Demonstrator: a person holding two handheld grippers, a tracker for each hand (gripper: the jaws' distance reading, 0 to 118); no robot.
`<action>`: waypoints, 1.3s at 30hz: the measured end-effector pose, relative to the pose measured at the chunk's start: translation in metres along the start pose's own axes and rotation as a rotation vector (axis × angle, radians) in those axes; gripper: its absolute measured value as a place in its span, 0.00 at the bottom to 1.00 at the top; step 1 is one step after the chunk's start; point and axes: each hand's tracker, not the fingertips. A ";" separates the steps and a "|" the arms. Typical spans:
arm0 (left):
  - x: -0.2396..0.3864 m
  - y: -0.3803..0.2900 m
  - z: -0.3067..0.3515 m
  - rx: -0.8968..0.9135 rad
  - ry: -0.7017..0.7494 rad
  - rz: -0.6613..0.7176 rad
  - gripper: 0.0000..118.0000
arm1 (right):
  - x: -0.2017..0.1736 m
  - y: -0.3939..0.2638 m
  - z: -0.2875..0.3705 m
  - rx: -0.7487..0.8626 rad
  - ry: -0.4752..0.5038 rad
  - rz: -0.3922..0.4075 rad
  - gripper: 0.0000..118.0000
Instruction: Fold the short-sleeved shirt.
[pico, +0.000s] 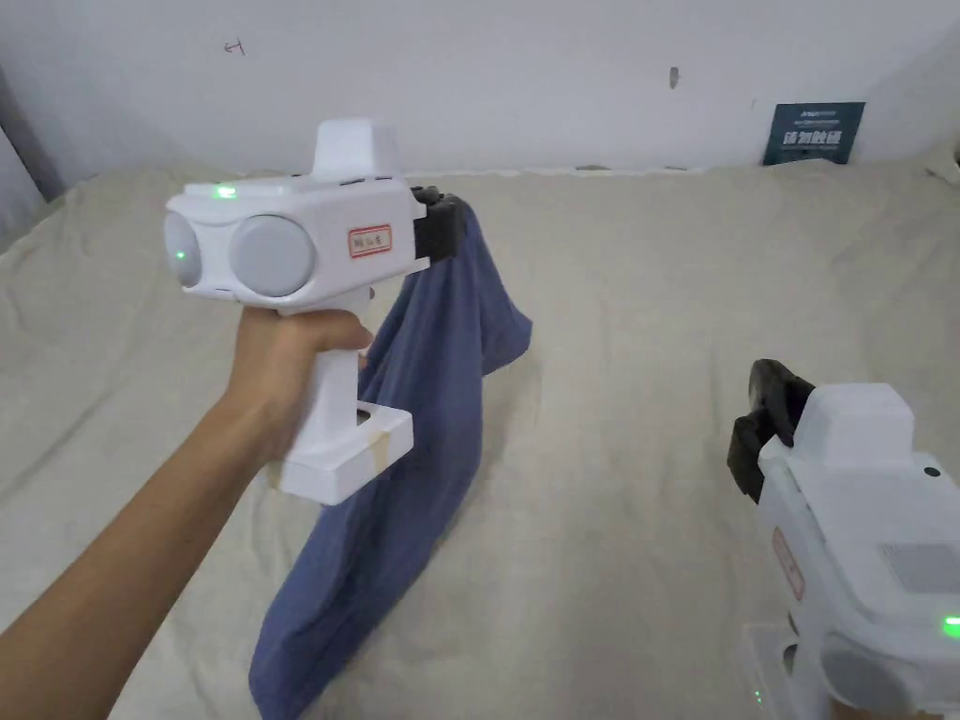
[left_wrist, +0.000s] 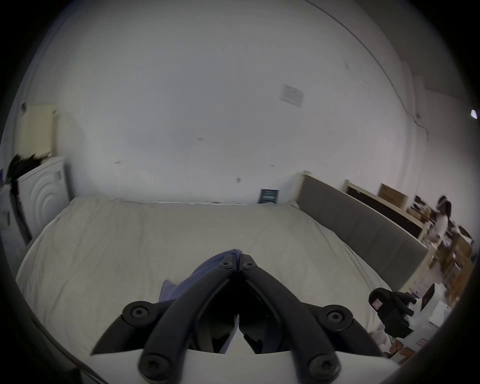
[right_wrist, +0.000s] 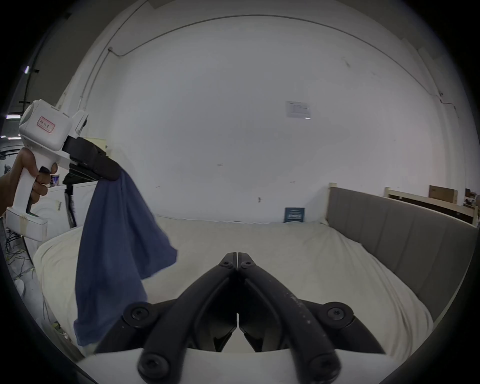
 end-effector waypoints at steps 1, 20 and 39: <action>0.012 -0.001 -0.007 0.001 -0.028 -0.008 0.00 | 0.004 0.000 0.001 -0.001 -0.018 -0.001 0.01; 0.076 -0.215 -0.169 -0.584 -0.218 0.094 0.00 | 0.065 -0.031 0.006 -0.096 -0.160 -0.026 0.01; 0.055 -0.150 -0.060 -0.092 0.021 0.006 0.95 | 0.051 -0.013 0.009 -0.068 -0.139 -0.022 0.01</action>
